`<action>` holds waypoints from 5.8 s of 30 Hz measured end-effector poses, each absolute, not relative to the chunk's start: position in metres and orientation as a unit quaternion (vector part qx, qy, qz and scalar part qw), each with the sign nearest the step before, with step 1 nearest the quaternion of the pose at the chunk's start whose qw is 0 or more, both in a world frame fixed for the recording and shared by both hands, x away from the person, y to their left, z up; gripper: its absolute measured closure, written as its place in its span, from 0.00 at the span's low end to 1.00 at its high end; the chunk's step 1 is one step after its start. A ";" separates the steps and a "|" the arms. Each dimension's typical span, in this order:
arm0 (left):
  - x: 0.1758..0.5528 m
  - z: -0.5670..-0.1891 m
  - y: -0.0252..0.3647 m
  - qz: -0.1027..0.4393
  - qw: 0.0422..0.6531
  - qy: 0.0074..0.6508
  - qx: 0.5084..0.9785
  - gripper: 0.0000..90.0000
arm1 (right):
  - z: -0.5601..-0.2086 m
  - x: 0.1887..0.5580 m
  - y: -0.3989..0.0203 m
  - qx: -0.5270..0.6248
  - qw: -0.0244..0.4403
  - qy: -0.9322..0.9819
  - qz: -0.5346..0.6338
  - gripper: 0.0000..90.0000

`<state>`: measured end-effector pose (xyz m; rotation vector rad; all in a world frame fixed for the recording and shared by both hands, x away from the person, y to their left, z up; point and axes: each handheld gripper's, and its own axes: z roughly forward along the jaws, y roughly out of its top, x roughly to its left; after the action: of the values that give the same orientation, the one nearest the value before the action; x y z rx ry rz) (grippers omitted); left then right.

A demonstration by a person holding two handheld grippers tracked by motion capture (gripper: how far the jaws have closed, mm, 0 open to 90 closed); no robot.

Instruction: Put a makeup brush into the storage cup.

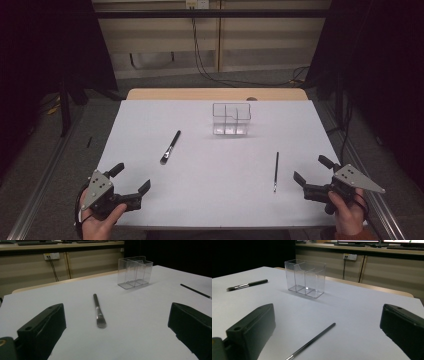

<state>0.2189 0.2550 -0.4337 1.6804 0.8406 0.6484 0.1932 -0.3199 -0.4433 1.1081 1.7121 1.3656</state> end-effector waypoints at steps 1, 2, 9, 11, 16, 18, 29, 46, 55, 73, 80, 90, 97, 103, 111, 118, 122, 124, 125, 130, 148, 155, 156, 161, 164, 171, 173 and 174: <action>0.219 -0.434 0.254 0.275 0.545 0.354 0.709 0.02 | -0.443 0.193 -0.320 0.425 0.337 0.657 0.524 0.00; 0.219 -0.433 0.254 0.275 0.546 0.351 0.710 0.02 | -0.443 0.193 -0.320 0.426 0.336 0.656 0.524 0.00; 0.223 -0.436 0.257 0.258 0.549 0.358 0.709 0.03 | -0.446 0.195 -0.317 0.428 0.327 0.658 0.527 0.00; 0.224 -0.436 0.256 0.259 0.546 0.358 0.712 0.03 | -0.446 0.195 -0.317 0.431 0.321 0.656 0.530 0.00; 0.228 -0.437 0.253 0.255 0.543 0.359 0.715 0.03 | -0.448 0.196 -0.316 0.430 0.307 0.658 0.536 0.00; 0.230 -0.438 0.252 0.252 0.544 0.358 0.715 0.03 | -0.448 0.197 -0.315 0.430 0.306 0.658 0.536 0.00; 0.237 -0.438 0.235 0.232 0.539 0.341 0.734 0.03 | -0.448 0.195 -0.309 0.417 0.299 0.672 0.534 0.00; 0.277 -0.437 0.221 0.238 0.519 0.349 0.743 0.03 | -0.449 0.196 -0.306 0.415 0.294 0.680 0.528 0.00; 0.293 -0.433 0.215 0.245 0.530 0.348 0.733 0.03 | -0.449 0.197 -0.307 0.414 0.294 0.680 0.529 0.00; 0.324 -0.425 0.202 0.268 0.528 0.352 0.725 0.02 | -0.450 0.199 -0.306 0.417 0.293 0.681 0.526 0.00; 0.339 -0.424 0.196 0.276 0.521 0.352 0.727 0.02 | -0.450 0.199 -0.306 0.417 0.292 0.682 0.526 0.00; 0.353 -0.428 0.189 0.284 0.519 0.352 0.725 0.02 | -0.451 0.200 -0.305 0.418 0.291 0.682 0.526 0.00; 0.360 -0.422 0.177 0.274 0.516 0.348 0.733 0.02 | -0.451 0.199 -0.306 0.416 0.292 0.682 0.526 0.00; 0.372 -0.425 0.173 0.251 0.494 0.359 0.751 0.03 | -0.450 0.199 -0.305 0.414 0.292 0.683 0.526 0.00; 0.385 -0.416 0.174 0.241 0.464 0.378 0.764 0.03 | -0.450 0.199 -0.305 0.415 0.291 0.683 0.527 0.00; 0.396 -0.411 0.172 0.207 0.410 0.384 0.801 0.04 | -0.450 0.199 -0.305 0.414 0.291 0.683 0.526 0.00; 0.401 -0.408 0.168 0.193 0.384 0.389 0.815 0.04 | -0.451 0.200 -0.305 0.415 0.290 0.683 0.526 0.00; 0.404 -0.406 0.166 0.189 0.372 0.393 0.820 0.04 | -0.451 0.199 -0.305 0.414 0.289 0.684 0.527 0.00; 0.405 -0.405 0.166 0.187 0.360 0.391 0.826 0.04 | -0.451 0.199 -0.305 0.414 0.290 0.684 0.527 0.00; 0.414 -0.406 0.163 0.165 0.321 0.399 0.843 0.05 | -0.451 0.199 -0.305 0.414 0.290 0.684 0.526 0.00; 0.434 -0.421 0.145 0.093 0.177 0.428 0.881 0.06 | -0.451 0.200 -0.305 0.412 0.288 0.688 0.523 0.00; 0.437 -0.430 0.140 0.074 0.146 0.427 0.890 0.05 | -0.451 0.200 -0.305 0.412 0.287 0.689 0.522 0.00; 0.437 -0.431 0.140 0.071 0.143 0.428 0.890 0.05 | -0.451 0.200 -0.305 0.412 0.287 0.690 0.522 0.00; 0.440 -0.435 0.139 0.058 0.129 0.426 0.893 0.06 | -0.451 0.200 -0.304 0.410 0.286 0.691 0.522 0.00; 0.439 -0.435 0.138 0.057 0.129 0.424 0.894 0.08 | -0.452 0.200 -0.305 0.410 0.286 0.691 0.522 0.00; 0.442 -0.438 0.137 0.036 0.112 0.439 0.890 0.23 | -0.452 0.200 -0.304 0.412 0.285 0.690 0.522 0.00; 0.444 -0.440 0.138 0.035 0.110 0.443 0.889 0.29 | -0.452 0.200 -0.304 0.412 0.285 0.691 0.522 0.00; 0.444 -0.441 0.138 0.032 0.108 0.443 0.890 0.31 | -0.452 0.200 -0.304 0.413 0.285 0.690 0.522 0.00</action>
<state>0.4444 0.1379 -0.4411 2.6179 1.3024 0.0940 0.2003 -0.3041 -0.4517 1.1036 1.8451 1.3967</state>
